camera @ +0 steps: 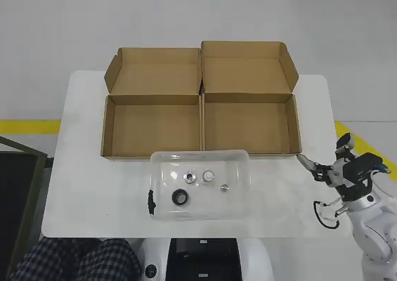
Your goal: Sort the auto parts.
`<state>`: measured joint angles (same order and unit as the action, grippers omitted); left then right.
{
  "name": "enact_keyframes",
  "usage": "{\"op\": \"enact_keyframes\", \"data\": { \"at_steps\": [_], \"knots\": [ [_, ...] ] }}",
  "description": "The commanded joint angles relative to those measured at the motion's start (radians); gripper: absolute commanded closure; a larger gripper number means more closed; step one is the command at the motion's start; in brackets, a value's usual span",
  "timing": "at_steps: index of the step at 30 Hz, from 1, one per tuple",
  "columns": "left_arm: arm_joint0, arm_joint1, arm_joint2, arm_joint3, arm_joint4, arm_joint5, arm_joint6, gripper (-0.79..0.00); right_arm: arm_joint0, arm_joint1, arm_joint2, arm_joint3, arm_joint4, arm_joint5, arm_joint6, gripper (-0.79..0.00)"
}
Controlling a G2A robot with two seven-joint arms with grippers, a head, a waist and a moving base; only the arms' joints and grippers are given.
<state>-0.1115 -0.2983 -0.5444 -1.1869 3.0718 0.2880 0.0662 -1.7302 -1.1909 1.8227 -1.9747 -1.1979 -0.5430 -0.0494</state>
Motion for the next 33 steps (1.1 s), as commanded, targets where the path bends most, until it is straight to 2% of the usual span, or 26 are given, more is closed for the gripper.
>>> {"op": "enact_keyframes", "data": {
  "at_steps": [1,10,13,19,33],
  "knots": [
    [0.000,0.000,0.000,0.000,0.000,0.000,0.000,-0.785,0.009,0.001,-0.010,0.006,0.001,-0.001,0.005,-0.785],
    [0.000,0.000,0.000,0.000,0.000,0.000,0.000,-0.785,0.047,0.004,-0.086,-0.001,-0.012,-0.024,0.080,-0.785],
    [0.000,0.000,0.000,0.000,0.000,0.000,0.000,-0.785,0.071,0.003,-0.135,0.028,0.117,-0.106,0.067,-0.785],
    [0.000,0.000,0.000,0.000,0.000,0.000,0.000,-0.785,0.123,0.007,-0.196,0.012,0.106,-0.122,0.152,-0.785],
    [0.000,0.000,0.000,0.000,0.000,0.000,0.000,-0.785,0.219,0.004,-0.435,-0.032,0.033,-0.138,0.322,-0.785]
  ]
}}
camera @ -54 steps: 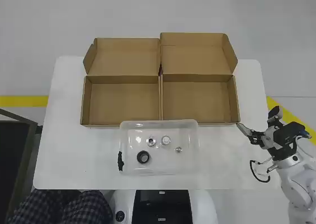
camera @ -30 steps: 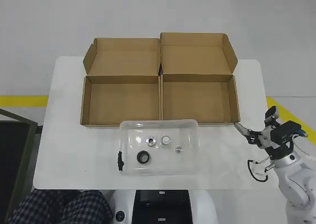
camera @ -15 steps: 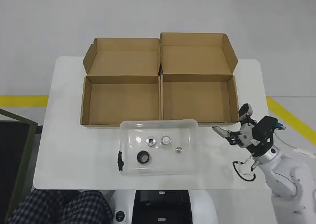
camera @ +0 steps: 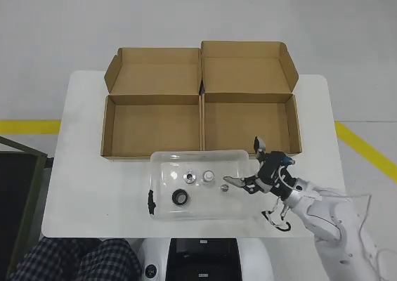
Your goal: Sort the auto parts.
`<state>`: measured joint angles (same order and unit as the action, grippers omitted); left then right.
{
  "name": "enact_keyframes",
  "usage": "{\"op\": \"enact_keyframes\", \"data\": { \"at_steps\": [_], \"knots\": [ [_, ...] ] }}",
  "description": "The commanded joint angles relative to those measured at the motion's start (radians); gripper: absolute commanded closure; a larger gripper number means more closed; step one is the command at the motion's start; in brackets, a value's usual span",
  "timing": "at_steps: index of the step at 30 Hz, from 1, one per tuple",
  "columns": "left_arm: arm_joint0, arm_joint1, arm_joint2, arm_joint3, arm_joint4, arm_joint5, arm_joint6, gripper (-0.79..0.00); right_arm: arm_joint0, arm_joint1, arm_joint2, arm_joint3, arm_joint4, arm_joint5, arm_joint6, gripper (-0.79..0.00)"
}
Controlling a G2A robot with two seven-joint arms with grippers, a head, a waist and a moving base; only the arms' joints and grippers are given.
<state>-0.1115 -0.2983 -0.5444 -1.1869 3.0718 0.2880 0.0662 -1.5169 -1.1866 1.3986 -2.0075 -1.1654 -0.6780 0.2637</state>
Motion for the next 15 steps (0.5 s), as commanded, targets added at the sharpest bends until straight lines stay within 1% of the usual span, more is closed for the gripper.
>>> {"op": "enact_keyframes", "data": {
  "at_steps": [1,7,15],
  "knots": [
    [0.000,0.000,0.000,0.000,0.000,0.000,0.000,-0.785,0.013,0.000,-0.025,0.003,0.001,-0.008,0.023,-0.785],
    [0.000,0.000,0.000,0.000,0.000,0.000,0.000,-0.785,0.065,0.000,-0.103,0.034,0.054,-0.053,0.116,-0.785],
    [0.000,0.000,0.000,0.000,0.000,0.000,0.000,-0.785,0.134,0.000,-0.184,0.076,0.043,-0.036,0.245,-0.785]
  ]
}}
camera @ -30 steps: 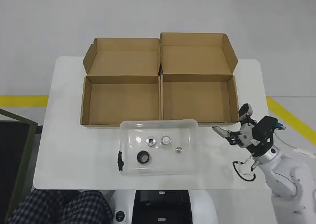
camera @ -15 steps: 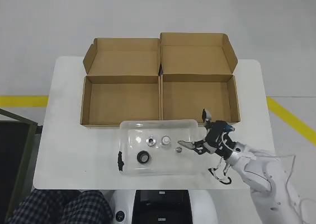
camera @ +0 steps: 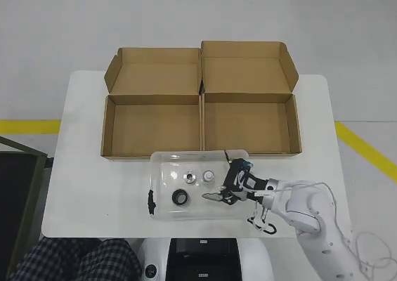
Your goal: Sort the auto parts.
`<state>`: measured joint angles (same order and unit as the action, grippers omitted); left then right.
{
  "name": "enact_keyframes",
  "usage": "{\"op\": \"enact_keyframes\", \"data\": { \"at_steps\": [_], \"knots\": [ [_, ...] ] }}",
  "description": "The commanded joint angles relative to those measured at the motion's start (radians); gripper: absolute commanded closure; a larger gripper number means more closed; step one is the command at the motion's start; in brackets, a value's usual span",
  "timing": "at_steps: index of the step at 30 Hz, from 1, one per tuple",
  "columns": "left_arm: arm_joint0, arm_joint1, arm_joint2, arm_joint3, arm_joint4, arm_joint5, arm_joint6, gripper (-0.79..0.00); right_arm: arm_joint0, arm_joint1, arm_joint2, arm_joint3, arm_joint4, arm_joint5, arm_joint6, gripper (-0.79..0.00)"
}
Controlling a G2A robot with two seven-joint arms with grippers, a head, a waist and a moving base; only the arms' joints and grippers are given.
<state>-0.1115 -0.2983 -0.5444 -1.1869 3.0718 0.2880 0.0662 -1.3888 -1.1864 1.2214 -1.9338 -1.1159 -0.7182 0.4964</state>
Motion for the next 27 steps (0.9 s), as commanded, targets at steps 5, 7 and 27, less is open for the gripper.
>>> {"op": "enact_keyframes", "data": {
  "at_steps": [5,7,27],
  "knots": [
    [0.000,0.000,0.000,0.000,0.000,0.000,0.000,-0.785,0.032,0.000,-0.047,0.011,-0.058,0.031,0.047,-0.785],
    [0.000,0.000,0.000,0.000,0.000,0.000,0.000,-0.785,0.036,0.000,-0.059,0.017,-0.067,0.038,0.050,-0.785],
    [0.000,0.000,0.000,0.000,0.000,0.000,0.000,-0.785,0.078,0.004,-0.120,0.069,-0.101,0.090,0.108,-0.317]
  ]
}}
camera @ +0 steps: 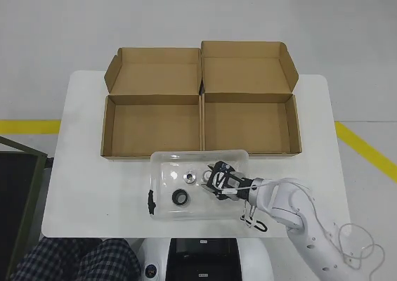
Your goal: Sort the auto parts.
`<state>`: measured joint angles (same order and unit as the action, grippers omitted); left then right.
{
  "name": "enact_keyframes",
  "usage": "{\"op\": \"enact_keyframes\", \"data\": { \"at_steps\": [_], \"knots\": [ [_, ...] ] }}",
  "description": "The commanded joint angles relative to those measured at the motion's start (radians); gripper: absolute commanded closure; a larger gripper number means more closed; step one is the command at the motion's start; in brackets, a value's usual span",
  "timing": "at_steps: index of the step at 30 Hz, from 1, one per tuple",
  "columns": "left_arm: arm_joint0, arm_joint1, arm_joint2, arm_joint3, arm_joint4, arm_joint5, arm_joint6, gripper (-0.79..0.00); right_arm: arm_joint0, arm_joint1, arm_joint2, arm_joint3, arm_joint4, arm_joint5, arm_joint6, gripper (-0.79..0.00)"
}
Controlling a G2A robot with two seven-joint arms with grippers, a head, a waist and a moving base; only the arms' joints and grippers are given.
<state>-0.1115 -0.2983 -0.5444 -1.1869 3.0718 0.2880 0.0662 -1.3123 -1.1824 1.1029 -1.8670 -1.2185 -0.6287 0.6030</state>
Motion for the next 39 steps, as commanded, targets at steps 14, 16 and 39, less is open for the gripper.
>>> {"op": "enact_keyframes", "data": {
  "at_steps": [14,16,39],
  "knots": [
    [0.000,0.000,0.000,0.000,0.000,0.000,0.000,-0.785,-0.007,0.013,0.018,-0.072,0.041,-0.019,0.011,0.000],
    [0.000,0.000,0.000,0.000,0.000,0.000,0.000,-0.785,-0.010,0.016,0.029,-0.091,0.057,-0.024,-0.001,0.000],
    [0.000,0.000,0.000,0.000,0.000,0.000,0.000,-0.785,-0.012,0.024,0.117,-0.160,0.287,-0.039,-0.303,0.000]
  ]
}}
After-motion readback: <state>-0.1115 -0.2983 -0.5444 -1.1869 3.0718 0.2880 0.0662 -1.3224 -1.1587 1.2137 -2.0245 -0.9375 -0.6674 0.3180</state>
